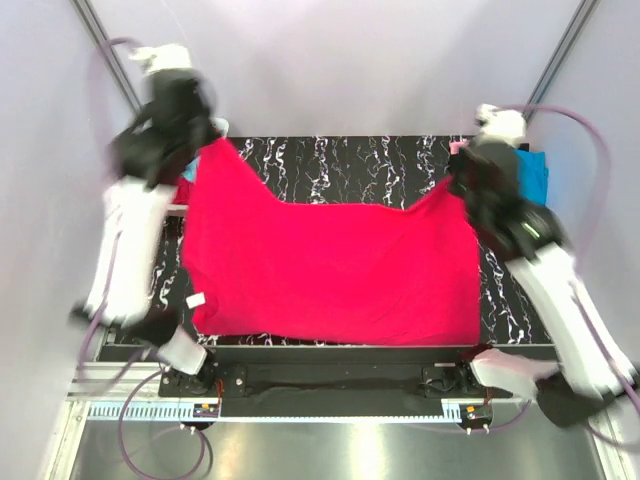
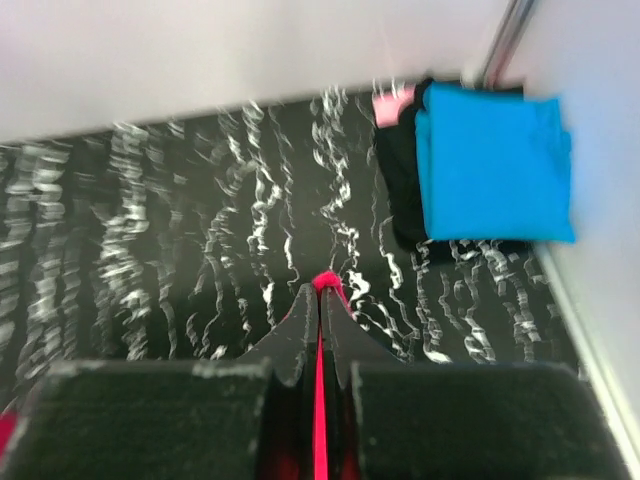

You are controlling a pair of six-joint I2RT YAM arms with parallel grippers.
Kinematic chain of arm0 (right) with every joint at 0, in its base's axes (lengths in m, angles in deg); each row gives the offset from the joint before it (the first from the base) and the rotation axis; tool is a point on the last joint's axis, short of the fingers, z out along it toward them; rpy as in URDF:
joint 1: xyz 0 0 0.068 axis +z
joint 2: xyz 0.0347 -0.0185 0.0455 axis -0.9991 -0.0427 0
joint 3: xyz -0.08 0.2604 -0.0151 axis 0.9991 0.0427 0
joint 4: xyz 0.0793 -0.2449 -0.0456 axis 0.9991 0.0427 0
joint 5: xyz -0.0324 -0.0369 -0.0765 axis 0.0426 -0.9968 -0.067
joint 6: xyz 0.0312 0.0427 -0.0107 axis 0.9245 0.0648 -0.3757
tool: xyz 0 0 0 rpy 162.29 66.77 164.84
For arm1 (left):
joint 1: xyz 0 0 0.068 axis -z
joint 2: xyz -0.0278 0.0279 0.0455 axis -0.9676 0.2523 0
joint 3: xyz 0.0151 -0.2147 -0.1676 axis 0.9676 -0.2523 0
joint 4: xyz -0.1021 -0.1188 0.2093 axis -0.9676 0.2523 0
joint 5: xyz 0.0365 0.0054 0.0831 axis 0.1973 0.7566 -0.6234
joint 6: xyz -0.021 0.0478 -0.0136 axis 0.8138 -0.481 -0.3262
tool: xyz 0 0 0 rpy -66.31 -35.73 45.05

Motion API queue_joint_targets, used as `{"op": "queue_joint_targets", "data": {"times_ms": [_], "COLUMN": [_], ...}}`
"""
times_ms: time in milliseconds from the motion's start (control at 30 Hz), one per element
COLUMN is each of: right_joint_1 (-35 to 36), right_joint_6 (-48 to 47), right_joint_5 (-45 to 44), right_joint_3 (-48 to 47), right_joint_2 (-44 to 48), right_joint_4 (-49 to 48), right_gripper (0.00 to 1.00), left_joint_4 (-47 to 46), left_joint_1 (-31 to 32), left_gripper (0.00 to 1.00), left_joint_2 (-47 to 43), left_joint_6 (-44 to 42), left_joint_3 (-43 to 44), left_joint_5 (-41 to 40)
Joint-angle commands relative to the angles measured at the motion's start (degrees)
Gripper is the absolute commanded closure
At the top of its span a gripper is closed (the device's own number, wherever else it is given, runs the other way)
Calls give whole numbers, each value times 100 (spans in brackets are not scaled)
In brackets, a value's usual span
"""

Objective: Fold and stack the t-shirts
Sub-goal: Flatten the tshirt out

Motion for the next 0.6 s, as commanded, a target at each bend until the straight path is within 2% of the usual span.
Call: {"op": "queue_joint_targets", "data": {"times_ms": [0,33,100,133,167,233,300,367,433,467,500,533,567], "right_joint_1": [-823,-1295,-1615,-1843,-1958,-2256,-2381,-2512,-2565,-2618,-2627,-2627,-2618], "right_joint_6": [568,734,788,771,762,657,534,350,227,174,78,16,6], "right_joint_5": [551,972,1265,1457,1538,1800,1863,2039,2170,2310,2625,2646,2724], "right_joint_3": [391,374,59,-421,-722,-1711,-2400,-3329,-3755,-4122,-4291,-4371,-4346], "right_joint_2": [-1658,-1986,-3020,-3731,-3738,-4728,-5614,-6127,-6620,-6752,-6927,-6964,-6947], "right_joint_4": [-1290,-1405,-1713,-1757,-1766,-1749,-1679,-1530,-1512,-1433,-1380,-1362,-1362], "right_gripper": [100,100,100,100,100,100,100,100,100,100,92,65,53], "left_joint_4": [-139,-148,-201,-201,-218,-506,-998,-1693,-2236,-2370,-2520,-2634,-2757], "left_joint_1": [-70,-122,-193,-454,-457,-772,-1044,-1142,-1169,-1186,-1204,-1204,-1204], "left_gripper": [100,100,100,100,100,100,100,80,78,68,50,25,2], "left_joint_2": [1865,2185,3210,3939,3946,4636,4754,4729,4728,4781,4807,4799,4764], "left_joint_6": [319,346,286,259,259,232,189,136,-22,-75,-110,-137,-163], "left_joint_3": [520,688,1153,1773,2153,2578,2256,1625,1350,1297,1296,1279,1209], "left_joint_5": [-259,-258,-215,-101,30,424,743,770,551,655,725,752,918]}}
